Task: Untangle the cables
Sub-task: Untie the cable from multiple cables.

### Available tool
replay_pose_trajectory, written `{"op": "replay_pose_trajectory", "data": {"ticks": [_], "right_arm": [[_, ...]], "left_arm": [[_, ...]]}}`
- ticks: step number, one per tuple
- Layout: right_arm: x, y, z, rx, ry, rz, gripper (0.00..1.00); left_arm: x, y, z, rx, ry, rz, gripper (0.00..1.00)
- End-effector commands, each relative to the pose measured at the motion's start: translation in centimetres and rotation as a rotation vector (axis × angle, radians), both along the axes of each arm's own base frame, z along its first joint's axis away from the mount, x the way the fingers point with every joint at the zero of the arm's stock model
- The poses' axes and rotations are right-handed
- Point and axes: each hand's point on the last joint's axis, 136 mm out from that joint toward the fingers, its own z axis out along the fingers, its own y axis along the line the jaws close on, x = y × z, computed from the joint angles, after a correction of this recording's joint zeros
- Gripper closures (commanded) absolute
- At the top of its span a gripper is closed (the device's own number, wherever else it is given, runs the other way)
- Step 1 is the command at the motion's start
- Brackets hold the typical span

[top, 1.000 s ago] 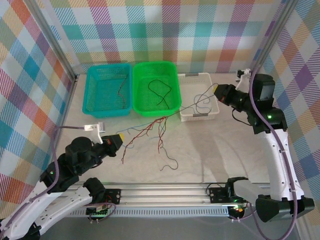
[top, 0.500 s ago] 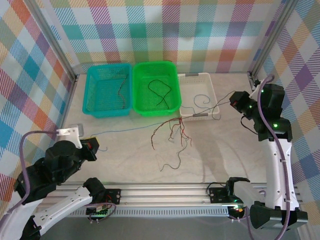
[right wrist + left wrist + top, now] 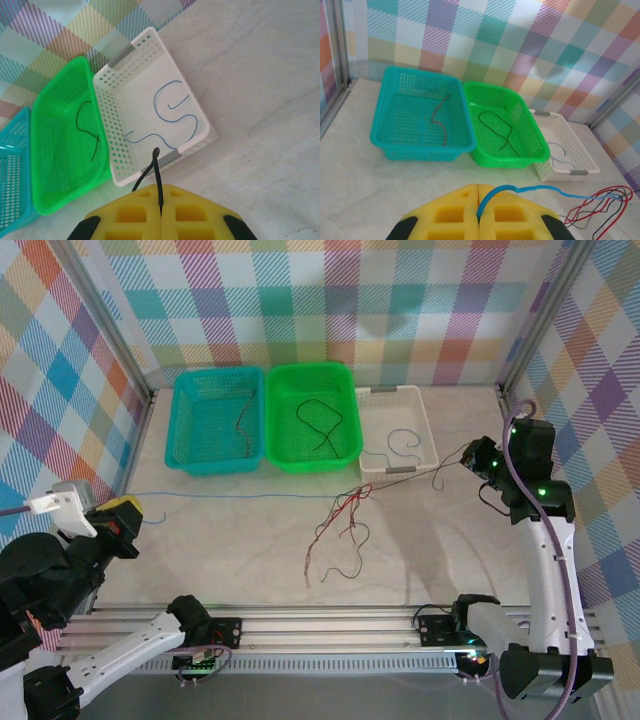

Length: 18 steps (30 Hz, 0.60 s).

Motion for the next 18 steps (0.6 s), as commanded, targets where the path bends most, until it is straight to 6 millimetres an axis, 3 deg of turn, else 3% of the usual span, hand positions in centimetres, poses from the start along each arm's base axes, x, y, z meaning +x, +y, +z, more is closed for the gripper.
{"op": "replay_pose_trajectory", "data": {"ticks": [1, 7, 11, 18], "right_arm": [[-0.3, -1.3, -1.0, -0.059, 0.025, -0.044, 1.0], [-0.1, -2.0, -3.5, -0.062, 0.098, -0.09, 1.0], [0.1, -2.1, -4.9, -0.053, 0.122, -0.098, 1.0], [-0.7, -4.4, -6.7, -0.156, 0.172, -0.191, 1.0]], "left_arm": [[-0.1, 1.3, 1.8, 0.07, -0.042, 0.036, 1.0], [-0.7, 3.5, 4.8, 0.066, -0.115, 0.095, 1.0], [-0.4, 2.7, 6.3, 0.055, -0.146, 0.063, 1.0], [-0.9, 4.3, 9.5, 0.063, -0.214, 0.121, 1.0]]}}
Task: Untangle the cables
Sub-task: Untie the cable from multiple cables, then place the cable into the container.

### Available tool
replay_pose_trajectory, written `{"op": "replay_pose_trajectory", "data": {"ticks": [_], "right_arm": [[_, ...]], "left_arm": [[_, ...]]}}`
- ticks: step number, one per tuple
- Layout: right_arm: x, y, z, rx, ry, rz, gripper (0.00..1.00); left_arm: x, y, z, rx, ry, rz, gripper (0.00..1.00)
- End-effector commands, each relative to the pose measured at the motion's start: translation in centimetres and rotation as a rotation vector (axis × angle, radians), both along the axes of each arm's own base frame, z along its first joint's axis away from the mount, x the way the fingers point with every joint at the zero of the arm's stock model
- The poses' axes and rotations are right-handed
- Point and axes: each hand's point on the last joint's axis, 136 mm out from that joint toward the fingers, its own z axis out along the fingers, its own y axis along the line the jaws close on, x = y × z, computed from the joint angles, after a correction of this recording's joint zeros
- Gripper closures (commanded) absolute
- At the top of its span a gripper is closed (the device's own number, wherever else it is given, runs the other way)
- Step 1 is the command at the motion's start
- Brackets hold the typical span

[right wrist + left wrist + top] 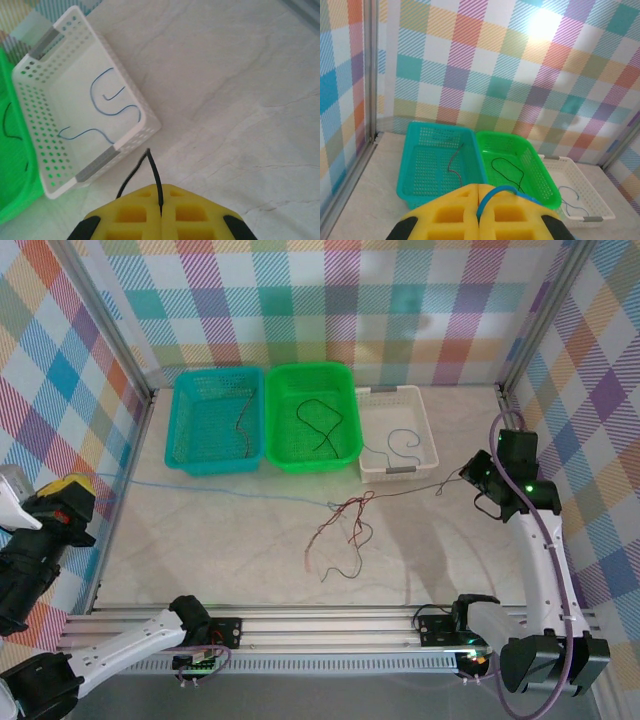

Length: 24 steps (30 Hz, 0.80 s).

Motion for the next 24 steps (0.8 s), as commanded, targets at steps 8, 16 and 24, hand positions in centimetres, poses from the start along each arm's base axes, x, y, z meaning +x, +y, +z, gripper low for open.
{"op": "replay_pose_trajectory", "data": {"ticks": [8, 16, 24], "right_arm": [[0.0, -1.7, -2.1, -0.055, 0.036, -0.07, 1.0], [-0.2, -3.6, -7.4, 0.02, 0.145, -0.164, 1.0], [0.1, -4.4, -8.1, 0.099, 0.137, -0.19, 1.0]], "left_arm": [[1.4, -1.0, 2.3, 0.029, -0.043, 0.017, 1.0], [0.5, 2.6, 5.6, 0.056, -0.12, 0.164, 1.0], [0.5, 4.2, 5.3, 0.06, -0.112, 0.2, 1.0]]}}
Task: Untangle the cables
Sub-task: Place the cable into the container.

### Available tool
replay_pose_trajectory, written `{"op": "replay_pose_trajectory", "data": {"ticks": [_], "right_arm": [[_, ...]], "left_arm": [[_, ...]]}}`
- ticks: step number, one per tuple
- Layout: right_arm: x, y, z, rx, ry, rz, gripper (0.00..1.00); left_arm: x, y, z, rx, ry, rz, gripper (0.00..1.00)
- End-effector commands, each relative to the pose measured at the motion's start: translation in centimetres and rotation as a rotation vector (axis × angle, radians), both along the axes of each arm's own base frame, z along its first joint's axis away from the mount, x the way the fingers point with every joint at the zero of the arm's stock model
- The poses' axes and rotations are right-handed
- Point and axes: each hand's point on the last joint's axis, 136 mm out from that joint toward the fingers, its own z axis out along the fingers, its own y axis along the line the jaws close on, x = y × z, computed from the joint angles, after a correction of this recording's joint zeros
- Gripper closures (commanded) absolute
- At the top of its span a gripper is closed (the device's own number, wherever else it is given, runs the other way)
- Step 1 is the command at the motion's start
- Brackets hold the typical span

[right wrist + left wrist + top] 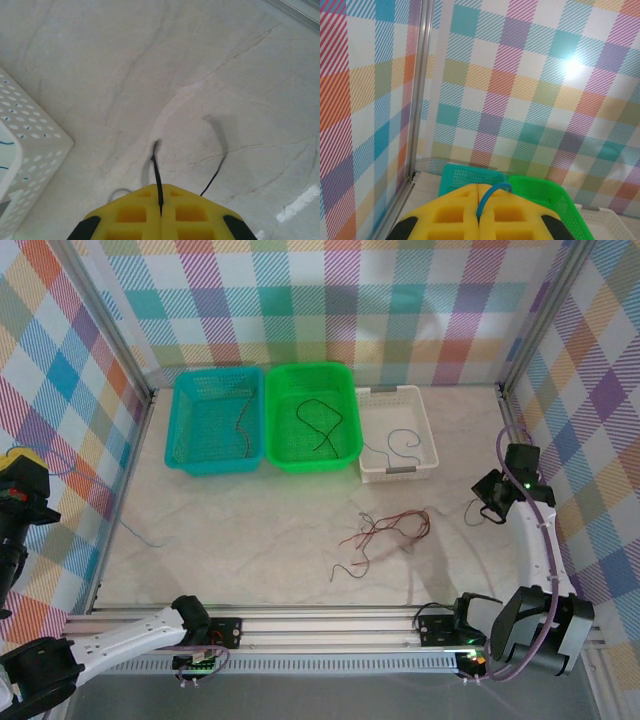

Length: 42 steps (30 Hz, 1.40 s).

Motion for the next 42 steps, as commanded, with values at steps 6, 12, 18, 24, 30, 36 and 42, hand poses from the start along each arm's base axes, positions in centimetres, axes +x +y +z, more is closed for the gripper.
{"op": "replay_pose_trajectory", "data": {"ticks": [6, 12, 18, 24, 30, 36, 42], "right_arm": [[1.9, 3.5, 3.6, -0.027, -0.135, 0.162, 1.0], [2.2, 5.7, 5.7, -0.022, -0.206, 0.242, 1.0], [1.5, 6.2, 6.9, -0.031, -0.248, 0.263, 1.0], [0.6, 6.6, 7.4, -0.029, -0.28, 0.278, 1.0], [0.1, 6.6, 8.8, -0.042, -0.326, 0.284, 1.0], [0.1, 6.8, 9.7, -0.039, -0.368, 0.289, 1.0], [0.2, 7.7, 10.0, -0.005, -0.397, 0.312, 1.0]], "left_arm": [[3.5, -6.9, -1.4, 0.065, 0.082, -0.147, 1.0], [7.5, -16.3, -0.8, 0.123, 0.087, -0.349, 1.0], [11.6, -25.2, 1.9, 0.162, 0.034, -0.495, 1.0], [15.7, -31.4, 4.9, 0.107, -0.032, -0.579, 1.0], [21.0, -37.6, 4.1, 0.072, -0.021, -0.648, 1.0], [26.3, -42.5, 2.2, 0.008, -0.023, -0.696, 1.0], [29.0, -46.2, 0.1, -0.03, -0.037, -0.757, 1.0]]}}
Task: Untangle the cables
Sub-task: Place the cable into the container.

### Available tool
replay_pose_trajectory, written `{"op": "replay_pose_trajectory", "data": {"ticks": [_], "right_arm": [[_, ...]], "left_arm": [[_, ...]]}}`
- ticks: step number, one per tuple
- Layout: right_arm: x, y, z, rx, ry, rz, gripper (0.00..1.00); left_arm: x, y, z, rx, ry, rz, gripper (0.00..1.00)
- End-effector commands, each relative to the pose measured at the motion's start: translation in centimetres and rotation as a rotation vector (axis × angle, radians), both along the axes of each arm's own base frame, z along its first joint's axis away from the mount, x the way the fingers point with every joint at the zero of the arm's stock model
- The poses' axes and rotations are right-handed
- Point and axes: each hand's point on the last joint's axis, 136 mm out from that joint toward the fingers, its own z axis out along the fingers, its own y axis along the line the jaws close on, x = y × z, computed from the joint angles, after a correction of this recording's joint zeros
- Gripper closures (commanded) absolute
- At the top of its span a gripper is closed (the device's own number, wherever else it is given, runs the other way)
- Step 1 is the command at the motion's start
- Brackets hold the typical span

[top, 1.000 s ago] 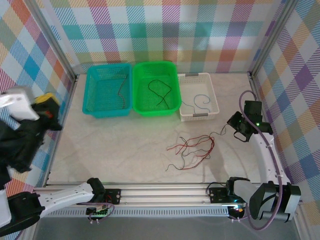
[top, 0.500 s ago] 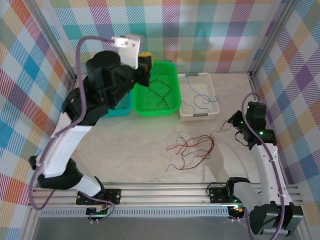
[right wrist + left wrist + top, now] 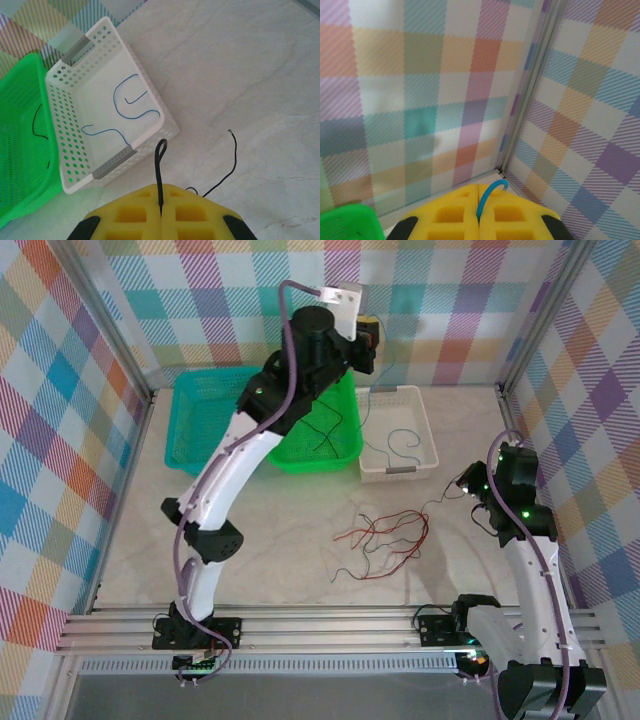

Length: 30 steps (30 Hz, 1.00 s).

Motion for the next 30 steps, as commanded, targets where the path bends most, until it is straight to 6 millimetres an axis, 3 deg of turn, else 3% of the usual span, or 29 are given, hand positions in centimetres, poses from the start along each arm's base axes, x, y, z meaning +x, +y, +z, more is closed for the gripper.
{"op": "replay_pose_trajectory", "data": {"ticks": [1, 8, 15, 20, 30], "right_arm": [[0.1, 1.0, 1.0, 0.021, -0.058, 0.041, 1.0], [-0.1, 2.1, 1.1, 0.021, -0.079, 0.086, 1.0], [-0.7, 2.4, 1.9, 0.019, -0.107, 0.107, 1.0], [-0.8, 2.7, 1.7, 0.024, -0.106, 0.12, 1.0], [-1.0, 2.8, 2.2, 0.034, -0.121, 0.126, 1.0]], "left_arm": [[-0.2, -0.8, 2.9, -0.116, -0.068, -0.057, 1.0], [2.9, -3.9, -1.2, -0.114, -0.037, -0.065, 1.0], [6.1, -4.9, -6.2, -0.08, 0.048, -0.026, 1.0], [7.3, -5.2, -9.3, -0.051, 0.109, -0.007, 1.0], [10.0, -6.3, -19.4, 0.061, 0.288, 0.05, 1.0]]}}
